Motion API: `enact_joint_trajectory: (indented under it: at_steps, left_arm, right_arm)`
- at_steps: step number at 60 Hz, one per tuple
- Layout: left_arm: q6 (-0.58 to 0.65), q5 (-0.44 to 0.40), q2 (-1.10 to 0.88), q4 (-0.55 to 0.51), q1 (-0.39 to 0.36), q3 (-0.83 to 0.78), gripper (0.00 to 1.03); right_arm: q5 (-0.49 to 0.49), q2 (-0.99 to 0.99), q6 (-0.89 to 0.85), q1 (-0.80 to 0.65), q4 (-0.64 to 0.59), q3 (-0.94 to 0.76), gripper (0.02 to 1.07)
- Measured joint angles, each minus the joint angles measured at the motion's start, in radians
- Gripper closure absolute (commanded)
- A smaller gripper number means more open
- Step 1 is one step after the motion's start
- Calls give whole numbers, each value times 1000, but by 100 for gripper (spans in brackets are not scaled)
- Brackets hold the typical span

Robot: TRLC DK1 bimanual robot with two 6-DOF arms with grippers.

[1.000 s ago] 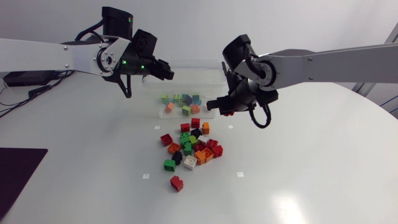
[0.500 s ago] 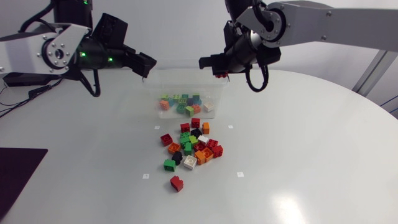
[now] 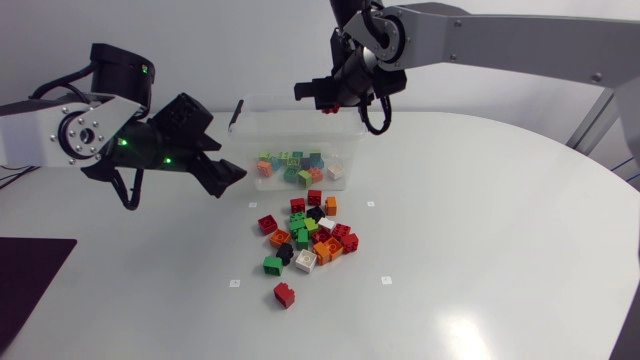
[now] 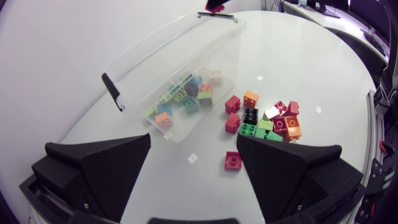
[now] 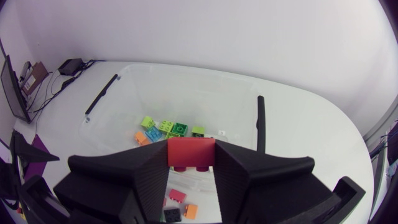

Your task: Place the duplo bricks in the container

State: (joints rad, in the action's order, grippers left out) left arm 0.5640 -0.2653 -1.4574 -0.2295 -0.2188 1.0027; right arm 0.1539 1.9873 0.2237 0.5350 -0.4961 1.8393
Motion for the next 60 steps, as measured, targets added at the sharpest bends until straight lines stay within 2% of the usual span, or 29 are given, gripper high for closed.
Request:
enact_joint_trajectory:
  at_steps: [20, 26, 32, 37, 50, 60]
  left_arm:
    - [106, -38, -140, -2, -5, -42, 7]
    - [128, -42, -199, -1, -18, -42, 7]
    - [148, -44, -257, 0, -36, -42, 7]
    - [153, -44, -297, 2, -47, -39, 7]
    - [156, -45, -377, 23, -58, -21, 7]
    - [164, -45, -400, 49, -58, 0, 7]
  right_arm:
    - [-19, 126, -17, -2, 18, 117, 73]
    - [-22, 169, -25, -7, 29, 150, 53]
    - [-23, 208, -34, -12, 29, 186, 25]
    - [-22, 218, -39, -14, 29, 203, 15]
    - [-22, 191, -45, -14, 29, 180, 12]
    - [-23, 47, -45, -13, 56, 15, 12]
